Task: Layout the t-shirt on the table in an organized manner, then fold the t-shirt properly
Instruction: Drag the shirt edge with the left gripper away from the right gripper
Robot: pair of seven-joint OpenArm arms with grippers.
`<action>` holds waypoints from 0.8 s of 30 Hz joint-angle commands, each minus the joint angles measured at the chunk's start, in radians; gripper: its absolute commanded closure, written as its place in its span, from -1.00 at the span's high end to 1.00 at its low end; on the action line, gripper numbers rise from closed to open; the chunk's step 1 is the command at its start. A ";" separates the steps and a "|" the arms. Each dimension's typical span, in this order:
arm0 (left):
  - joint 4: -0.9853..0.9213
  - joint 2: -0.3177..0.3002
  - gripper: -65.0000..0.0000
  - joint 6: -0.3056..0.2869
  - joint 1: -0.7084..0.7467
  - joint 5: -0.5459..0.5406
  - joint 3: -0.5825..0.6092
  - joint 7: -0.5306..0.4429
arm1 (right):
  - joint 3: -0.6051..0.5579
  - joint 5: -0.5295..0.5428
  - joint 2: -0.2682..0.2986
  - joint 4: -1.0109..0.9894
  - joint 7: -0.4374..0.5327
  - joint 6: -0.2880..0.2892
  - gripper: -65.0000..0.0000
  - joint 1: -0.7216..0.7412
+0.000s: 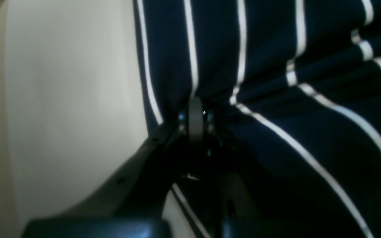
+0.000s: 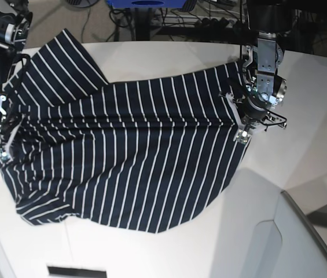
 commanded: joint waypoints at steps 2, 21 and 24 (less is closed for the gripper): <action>0.002 -0.014 -1.00 0.018 0.004 0.042 -0.009 0.079 | -0.001 0.012 -0.014 -0.015 -0.041 0.026 -1.00 -0.016; 0.059 0.052 -1.00 0.016 -0.225 0.043 -0.006 0.185 | -0.001 -0.142 -0.051 0.298 -0.100 0.037 -1.00 -0.078; -0.067 0.077 -1.00 0.016 -0.302 0.043 -0.005 0.139 | -0.001 -0.143 -0.112 0.387 -0.116 0.081 -1.00 -0.126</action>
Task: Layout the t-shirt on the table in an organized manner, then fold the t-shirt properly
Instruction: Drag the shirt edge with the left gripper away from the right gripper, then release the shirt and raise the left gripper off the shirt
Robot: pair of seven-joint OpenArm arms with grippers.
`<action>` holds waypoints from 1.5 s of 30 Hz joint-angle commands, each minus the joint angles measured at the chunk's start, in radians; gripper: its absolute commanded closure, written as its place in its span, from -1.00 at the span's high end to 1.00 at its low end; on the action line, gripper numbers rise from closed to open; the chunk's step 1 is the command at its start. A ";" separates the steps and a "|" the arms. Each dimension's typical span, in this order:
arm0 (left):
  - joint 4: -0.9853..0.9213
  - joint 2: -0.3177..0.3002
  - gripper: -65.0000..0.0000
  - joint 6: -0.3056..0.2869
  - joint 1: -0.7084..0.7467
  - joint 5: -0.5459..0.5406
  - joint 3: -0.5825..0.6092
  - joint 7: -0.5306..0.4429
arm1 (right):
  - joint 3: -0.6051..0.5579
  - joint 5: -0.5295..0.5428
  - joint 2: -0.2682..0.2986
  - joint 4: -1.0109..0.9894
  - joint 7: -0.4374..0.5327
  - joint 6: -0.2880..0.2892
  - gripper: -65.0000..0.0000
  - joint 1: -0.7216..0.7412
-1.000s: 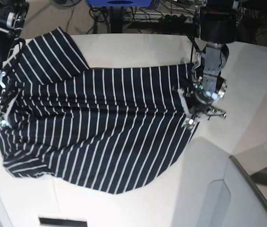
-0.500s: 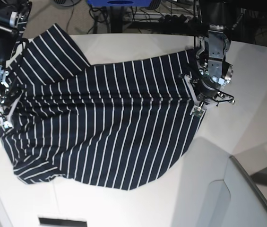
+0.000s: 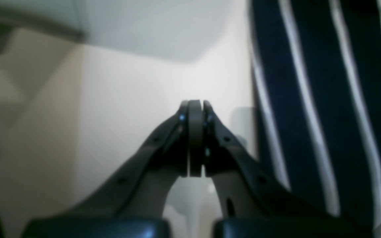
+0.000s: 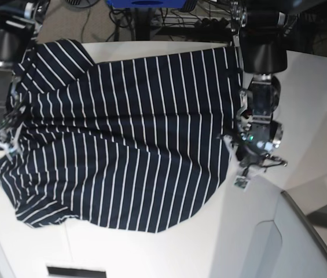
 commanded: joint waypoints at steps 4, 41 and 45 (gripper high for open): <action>-0.176 0.040 -1.00 0.015 -0.095 0.002 0.001 -0.153 | 0.009 -0.004 -0.032 0.028 -0.002 0.001 -1.00 -0.025; 0.232 -0.089 -1.00 0.009 -0.009 -0.294 -0.011 0.135 | 0.231 0.049 -0.039 0.354 0.001 0.005 -0.39 0.022; 0.411 -0.167 -1.00 -0.074 0.167 -0.506 -0.011 0.230 | 0.356 0.265 -0.036 0.367 -0.062 0.010 0.59 -0.016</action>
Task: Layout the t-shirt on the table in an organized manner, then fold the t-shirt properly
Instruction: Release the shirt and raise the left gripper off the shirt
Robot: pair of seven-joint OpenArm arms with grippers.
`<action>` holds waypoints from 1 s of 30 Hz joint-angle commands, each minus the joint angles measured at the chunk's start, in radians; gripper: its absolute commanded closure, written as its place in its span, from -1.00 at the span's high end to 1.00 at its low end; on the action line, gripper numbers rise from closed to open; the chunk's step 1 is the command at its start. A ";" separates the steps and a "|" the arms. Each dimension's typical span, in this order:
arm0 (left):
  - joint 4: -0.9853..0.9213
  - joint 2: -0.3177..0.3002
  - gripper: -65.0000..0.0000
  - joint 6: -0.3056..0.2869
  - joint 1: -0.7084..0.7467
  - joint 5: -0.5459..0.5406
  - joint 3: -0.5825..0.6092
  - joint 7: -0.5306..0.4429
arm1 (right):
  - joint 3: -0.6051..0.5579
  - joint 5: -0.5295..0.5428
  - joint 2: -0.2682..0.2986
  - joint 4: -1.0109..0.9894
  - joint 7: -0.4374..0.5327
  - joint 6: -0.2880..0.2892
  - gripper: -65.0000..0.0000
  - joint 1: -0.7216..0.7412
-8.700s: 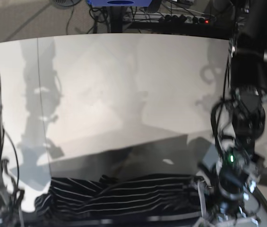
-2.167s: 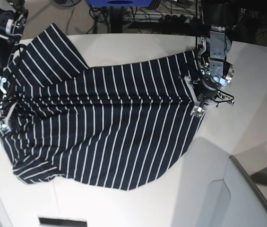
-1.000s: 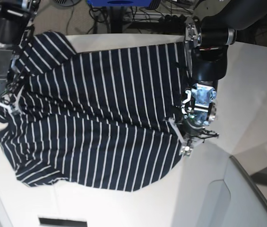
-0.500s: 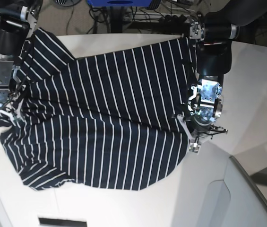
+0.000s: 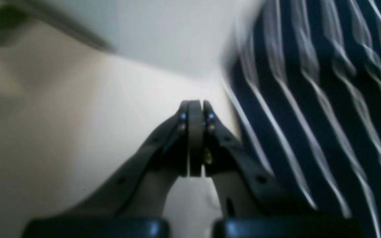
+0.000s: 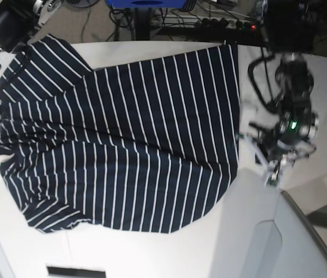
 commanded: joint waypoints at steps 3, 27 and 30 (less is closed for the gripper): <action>0.068 -0.040 -1.00 -0.003 0.117 -0.155 -0.029 -0.011 | 0.135 0.234 0.039 0.011 0.007 0.062 0.97 -0.041; 0.172 0.033 0.32 -0.006 0.542 -0.592 -0.236 -0.013 | 0.271 0.587 0.205 -0.552 0.045 0.106 0.70 -0.061; 0.172 0.046 0.32 -0.006 0.542 -0.589 -0.236 -0.013 | 0.268 0.584 0.194 -0.561 0.045 0.106 0.70 -0.058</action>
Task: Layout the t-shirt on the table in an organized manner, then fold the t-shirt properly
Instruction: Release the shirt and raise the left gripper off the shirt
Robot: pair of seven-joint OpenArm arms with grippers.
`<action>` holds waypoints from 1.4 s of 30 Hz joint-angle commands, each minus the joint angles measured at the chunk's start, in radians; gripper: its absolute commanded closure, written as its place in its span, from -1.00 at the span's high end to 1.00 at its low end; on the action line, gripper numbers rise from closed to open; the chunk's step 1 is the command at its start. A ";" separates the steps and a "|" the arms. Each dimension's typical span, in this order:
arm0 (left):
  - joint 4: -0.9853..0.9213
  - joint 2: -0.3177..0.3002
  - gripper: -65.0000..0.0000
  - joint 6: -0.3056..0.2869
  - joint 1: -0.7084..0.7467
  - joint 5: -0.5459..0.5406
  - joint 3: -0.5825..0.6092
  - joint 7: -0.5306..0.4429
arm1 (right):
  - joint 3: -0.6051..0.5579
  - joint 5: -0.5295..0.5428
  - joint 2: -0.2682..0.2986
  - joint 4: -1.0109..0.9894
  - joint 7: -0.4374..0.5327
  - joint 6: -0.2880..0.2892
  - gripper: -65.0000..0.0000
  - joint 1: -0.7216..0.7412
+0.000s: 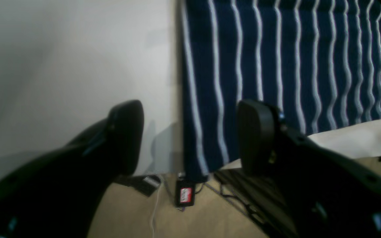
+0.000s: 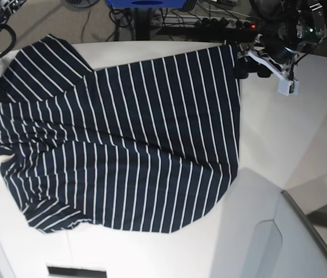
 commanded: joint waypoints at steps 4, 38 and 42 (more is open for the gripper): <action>0.015 -0.009 0.32 -0.004 0.006 -0.011 -0.004 -0.011 | -0.068 0.016 0.020 -0.031 0.014 0.007 0.70 0.022; -0.209 0.004 0.01 0.002 0.044 -0.008 0.160 -0.249 | -0.145 0.013 0.007 -0.046 0.011 0.007 -1.00 0.039; -0.206 0.011 -1.00 0.005 0.015 -0.008 0.181 -0.254 | -0.145 0.012 0.005 -0.046 0.011 0.007 -1.00 0.039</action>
